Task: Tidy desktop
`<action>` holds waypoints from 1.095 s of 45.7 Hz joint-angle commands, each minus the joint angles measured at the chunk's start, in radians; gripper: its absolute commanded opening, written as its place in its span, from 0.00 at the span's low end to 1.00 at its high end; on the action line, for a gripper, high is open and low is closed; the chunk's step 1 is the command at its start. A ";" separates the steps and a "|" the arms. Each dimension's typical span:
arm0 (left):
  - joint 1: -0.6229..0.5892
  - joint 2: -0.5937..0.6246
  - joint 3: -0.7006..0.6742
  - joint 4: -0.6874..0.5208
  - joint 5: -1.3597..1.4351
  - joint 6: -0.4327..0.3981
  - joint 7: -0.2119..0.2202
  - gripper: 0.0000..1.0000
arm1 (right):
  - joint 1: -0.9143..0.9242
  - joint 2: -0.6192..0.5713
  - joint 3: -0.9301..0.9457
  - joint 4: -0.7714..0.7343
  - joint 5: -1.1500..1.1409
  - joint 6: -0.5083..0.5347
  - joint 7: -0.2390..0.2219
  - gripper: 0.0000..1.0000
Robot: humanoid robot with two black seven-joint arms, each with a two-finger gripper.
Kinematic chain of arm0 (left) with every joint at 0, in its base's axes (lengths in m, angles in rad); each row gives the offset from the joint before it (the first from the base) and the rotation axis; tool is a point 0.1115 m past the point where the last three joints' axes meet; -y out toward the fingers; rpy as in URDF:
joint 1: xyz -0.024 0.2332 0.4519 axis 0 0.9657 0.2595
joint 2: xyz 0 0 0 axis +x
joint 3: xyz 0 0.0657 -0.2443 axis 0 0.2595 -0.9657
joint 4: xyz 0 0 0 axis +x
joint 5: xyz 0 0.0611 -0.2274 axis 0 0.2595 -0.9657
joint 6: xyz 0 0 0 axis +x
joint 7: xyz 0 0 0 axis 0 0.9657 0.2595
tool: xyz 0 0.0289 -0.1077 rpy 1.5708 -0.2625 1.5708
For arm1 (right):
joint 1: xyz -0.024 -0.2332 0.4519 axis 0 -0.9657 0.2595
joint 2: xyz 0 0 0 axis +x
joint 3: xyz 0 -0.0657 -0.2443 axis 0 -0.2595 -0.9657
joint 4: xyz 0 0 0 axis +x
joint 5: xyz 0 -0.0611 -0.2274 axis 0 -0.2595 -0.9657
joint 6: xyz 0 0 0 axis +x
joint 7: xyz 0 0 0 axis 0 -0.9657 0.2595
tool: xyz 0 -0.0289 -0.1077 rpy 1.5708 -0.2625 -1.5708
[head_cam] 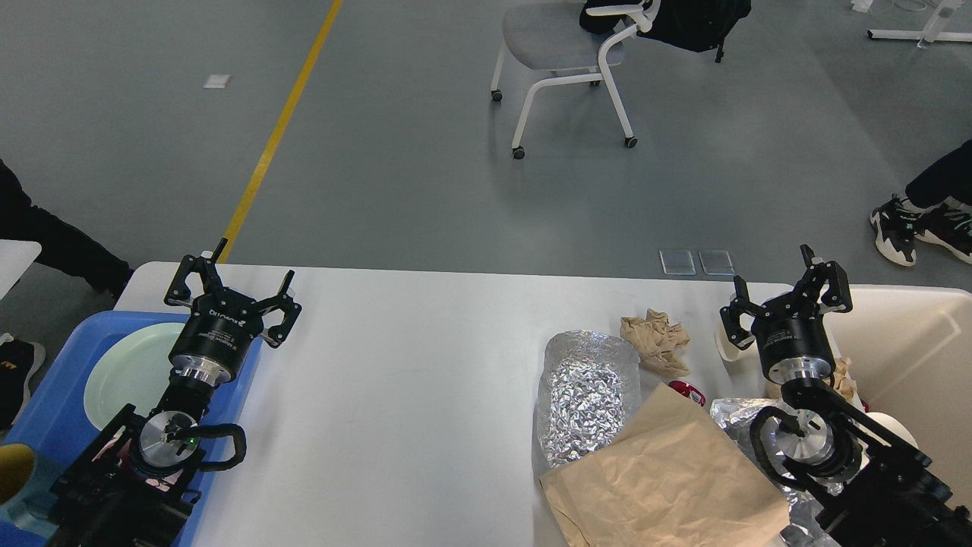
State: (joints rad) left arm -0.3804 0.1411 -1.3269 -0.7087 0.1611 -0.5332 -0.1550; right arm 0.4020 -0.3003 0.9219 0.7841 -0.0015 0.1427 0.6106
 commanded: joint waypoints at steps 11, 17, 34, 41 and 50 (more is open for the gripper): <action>0.000 0.000 0.000 0.000 0.000 -0.001 0.000 0.96 | 0.000 0.000 0.000 0.000 0.000 0.000 0.000 1.00; 0.000 0.000 0.000 0.000 0.000 -0.001 0.000 0.96 | 0.008 0.000 -0.002 -0.005 -0.002 -0.011 -0.003 1.00; 0.000 0.000 0.000 0.000 0.000 -0.001 0.000 0.96 | -0.017 -0.158 0.181 0.004 0.028 0.005 -0.012 1.00; 0.000 0.000 0.000 0.000 0.000 -0.001 0.000 0.96 | -0.046 -0.201 0.173 0.003 0.084 -0.005 -0.086 1.00; 0.000 0.000 -0.002 0.000 0.000 -0.001 0.000 0.96 | -0.051 -0.175 0.167 0.003 0.132 -0.005 -0.089 1.00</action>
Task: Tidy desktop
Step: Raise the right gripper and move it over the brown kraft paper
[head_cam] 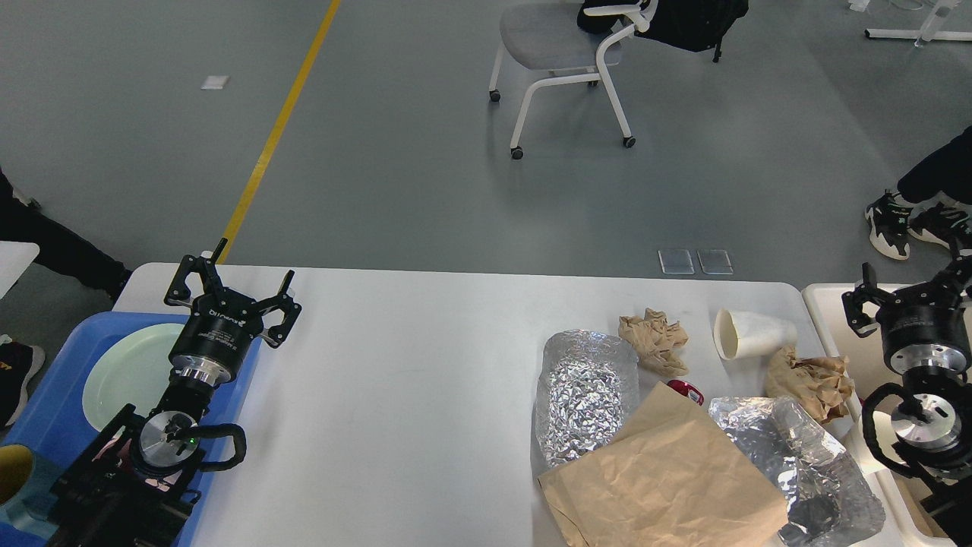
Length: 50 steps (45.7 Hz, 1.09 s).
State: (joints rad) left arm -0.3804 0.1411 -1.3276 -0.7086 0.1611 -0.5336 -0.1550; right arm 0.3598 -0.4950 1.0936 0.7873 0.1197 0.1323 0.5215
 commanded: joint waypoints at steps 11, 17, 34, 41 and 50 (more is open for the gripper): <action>0.000 0.000 -0.001 0.000 0.000 0.001 0.000 0.96 | -0.018 0.088 -0.006 0.026 0.011 0.015 0.003 1.00; 0.000 0.000 -0.001 0.000 0.000 0.000 0.000 0.96 | -0.042 0.088 -0.007 0.047 0.012 0.015 -0.003 1.00; 0.000 0.000 -0.001 0.000 0.000 0.000 -0.001 0.96 | 0.031 0.092 -0.064 0.049 0.012 0.056 -0.149 1.00; 0.000 0.000 -0.001 0.000 0.000 0.000 0.000 0.96 | 0.051 0.093 -0.064 0.044 0.011 0.101 -0.160 1.00; 0.000 0.000 0.001 0.000 0.000 0.000 0.000 0.96 | 0.084 0.090 -0.064 0.050 0.011 0.118 -0.160 1.00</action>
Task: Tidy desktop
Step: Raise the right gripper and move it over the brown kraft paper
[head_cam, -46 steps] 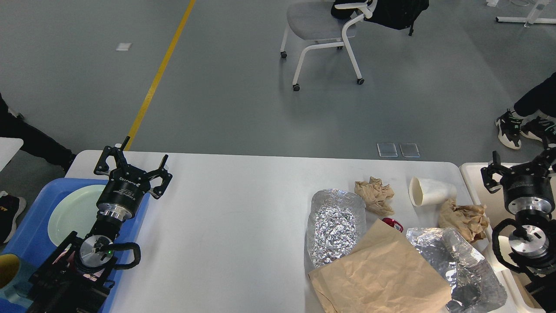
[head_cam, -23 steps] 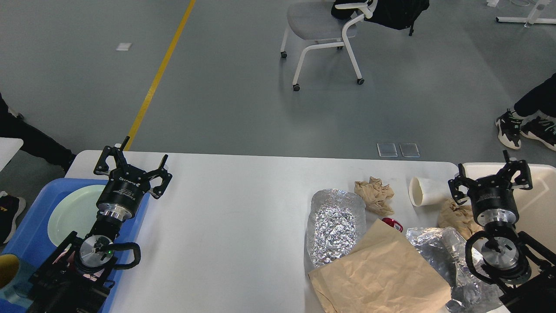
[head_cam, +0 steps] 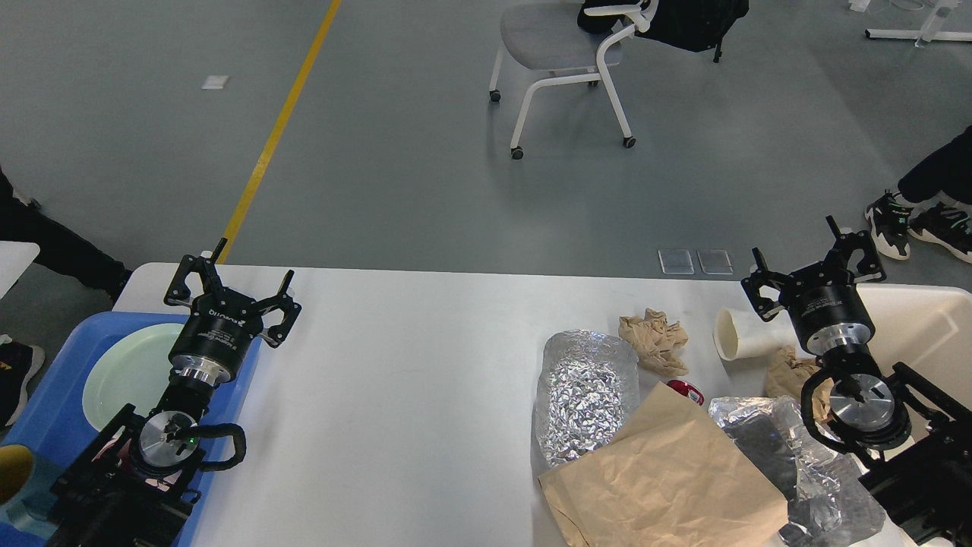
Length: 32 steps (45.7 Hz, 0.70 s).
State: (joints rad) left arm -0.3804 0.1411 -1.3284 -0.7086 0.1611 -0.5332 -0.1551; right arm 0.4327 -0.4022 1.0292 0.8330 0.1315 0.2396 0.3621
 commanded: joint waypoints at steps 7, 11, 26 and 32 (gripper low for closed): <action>0.000 0.000 0.000 0.000 0.000 -0.001 0.000 0.96 | 0.020 -0.003 0.000 0.006 -0.001 0.010 0.003 1.00; 0.000 0.000 0.001 0.000 0.000 0.001 0.000 0.96 | 0.006 -0.009 -0.001 0.035 -0.001 0.012 0.008 1.00; 0.000 0.000 0.001 0.001 0.000 -0.001 -0.001 0.96 | 0.078 -0.139 -0.194 0.025 0.000 0.078 0.012 1.00; 0.000 0.000 0.000 0.001 0.000 -0.001 -0.001 0.96 | 0.139 -0.184 -0.349 0.018 0.000 0.081 0.012 1.00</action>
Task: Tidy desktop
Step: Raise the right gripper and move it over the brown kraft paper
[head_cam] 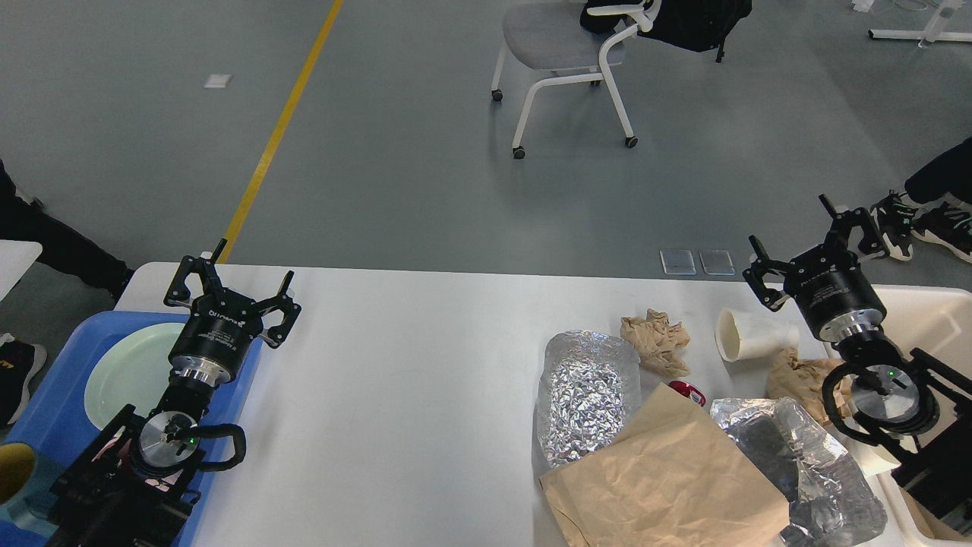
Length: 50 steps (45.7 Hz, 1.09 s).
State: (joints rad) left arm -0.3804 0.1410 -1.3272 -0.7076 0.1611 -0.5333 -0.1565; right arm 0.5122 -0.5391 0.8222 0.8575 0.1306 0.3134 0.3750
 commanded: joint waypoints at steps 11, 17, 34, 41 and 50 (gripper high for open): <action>0.000 0.000 -0.001 0.000 0.000 -0.001 0.000 0.96 | 0.366 -0.191 -0.645 -0.006 0.006 0.007 -0.002 1.00; 0.000 0.000 -0.001 0.000 0.000 0.001 0.000 0.96 | 0.607 -0.206 -0.995 -0.006 0.010 0.007 -0.002 1.00; 0.000 -0.001 -0.001 0.000 0.000 -0.001 0.000 0.96 | 1.198 0.114 -1.988 0.028 0.006 0.223 -0.002 1.00; 0.000 0.000 0.000 0.000 0.000 -0.001 0.000 0.96 | 1.368 0.255 -2.151 0.087 -0.005 0.493 -0.019 1.00; 0.000 -0.001 -0.001 0.000 0.000 -0.001 0.000 0.96 | 1.654 0.292 -2.115 0.400 -0.036 0.559 -0.330 1.00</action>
State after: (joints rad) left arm -0.3804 0.1402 -1.3285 -0.7079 0.1611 -0.5333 -0.1564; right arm 2.0109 -0.2665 -1.3234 1.0690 0.1055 0.8518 0.2724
